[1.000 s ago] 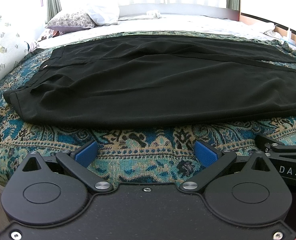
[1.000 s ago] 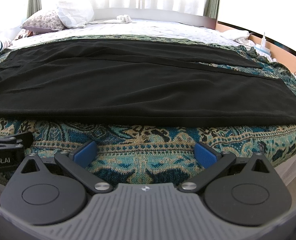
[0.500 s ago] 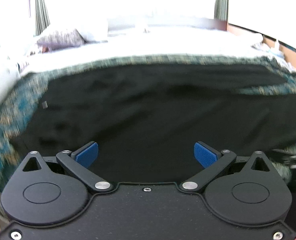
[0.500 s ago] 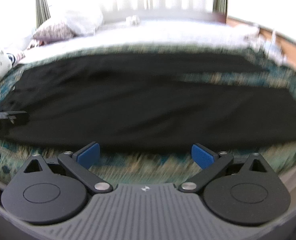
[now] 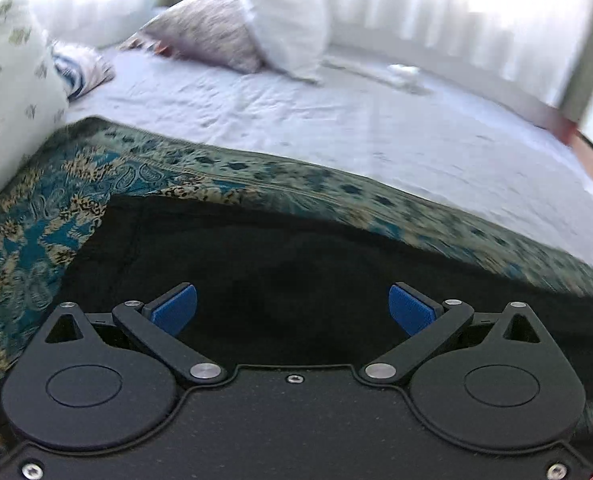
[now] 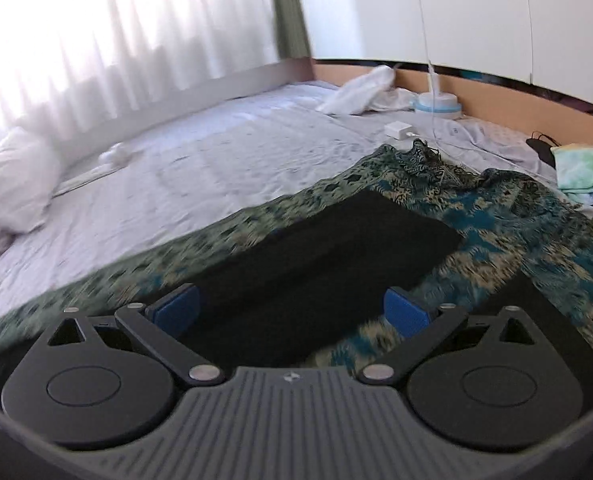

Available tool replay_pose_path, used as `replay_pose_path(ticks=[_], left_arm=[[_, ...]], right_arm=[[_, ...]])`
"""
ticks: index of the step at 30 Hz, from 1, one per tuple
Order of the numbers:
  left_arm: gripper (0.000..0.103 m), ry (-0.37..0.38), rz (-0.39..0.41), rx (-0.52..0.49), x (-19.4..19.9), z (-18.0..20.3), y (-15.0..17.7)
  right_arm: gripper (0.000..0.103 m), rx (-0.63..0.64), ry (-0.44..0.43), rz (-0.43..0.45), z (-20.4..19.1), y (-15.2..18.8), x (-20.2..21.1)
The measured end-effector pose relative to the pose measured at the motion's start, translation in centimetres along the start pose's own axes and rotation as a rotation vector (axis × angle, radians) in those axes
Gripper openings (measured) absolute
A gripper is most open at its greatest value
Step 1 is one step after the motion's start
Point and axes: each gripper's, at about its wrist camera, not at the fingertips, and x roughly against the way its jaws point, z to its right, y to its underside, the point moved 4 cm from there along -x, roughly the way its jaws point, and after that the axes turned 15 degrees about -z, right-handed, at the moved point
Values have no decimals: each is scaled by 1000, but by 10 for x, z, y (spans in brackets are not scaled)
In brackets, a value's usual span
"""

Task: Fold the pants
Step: 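Lower both grippers onto the trouser legs and close on the fabric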

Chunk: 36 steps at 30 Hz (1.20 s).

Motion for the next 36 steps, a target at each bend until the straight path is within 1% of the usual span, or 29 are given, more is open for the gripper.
replay_pose_path(ticks=[3, 5, 6, 8, 14, 16, 17, 19, 23, 26, 27, 28, 29, 30, 31, 32, 33, 34, 36], left_arm=[[103, -75, -3, 82, -53, 5, -30], [103, -104, -26, 134, -84, 4, -46], [103, -99, -47, 165, -100, 3, -53], [103, -96, -81, 232, -125, -1, -65], [103, -101, -73, 379, -169, -10, -81], [103, -131, -82, 415, -182, -12, -82], [103, -156, -66, 410, -185, -12, -84], [103, -225, -38, 369, -190, -7, -85], [103, -306, -17, 331, -202, 1, -80], [103, -344, -12, 327, -205, 4, -80], [103, -347, -11, 331, -205, 4, -80], [102, -349, -16, 325, -205, 4, -81], [98, -360, -23, 308, -205, 5, -81], [81, -370, -13, 291, -201, 6, -79], [55, -370, 12, 277, -195, 8, -77], [41, -364, 27, 266, -190, 9, -75], [18, -344, 33, 258, -185, 9, -73], [7, -316, 32, 264, -180, 7, -70], [3, -267, 28, 291, -170, -1, -66]], right_arm=[[103, -29, 19, -34, -12, -29, -48], [103, -33, 67, -68, -24, -44, -85], [103, -26, 95, -85, -29, -51, -106], [103, -29, 143, -114, -38, -57, -136], [103, -116, 203, -165, -43, -75, -207], [103, -145, 227, -177, -42, -77, -224], [103, -159, 244, -187, -41, -77, -232], [103, -176, 273, -194, -39, -76, -243], [103, -170, 322, -194, -38, -72, -257], [103, -136, 346, -194, -41, -71, -264], [103, -143, 343, -202, -40, -72, -265], [100, -171, 326, -214, -37, -73, -265], [96, -202, 308, -223, -33, -75, -264], [86, -223, 309, -226, -30, -77, -261], [65, -239, 330, -228, -28, -79, -257], [54, -242, 352, -229, -26, -81, -252], [32, -240, 333, -230, -23, -84, -247], [7, -244, 307, -243, -20, -85, -244], [4, -281, 250, -247, -10, -86, -232]])
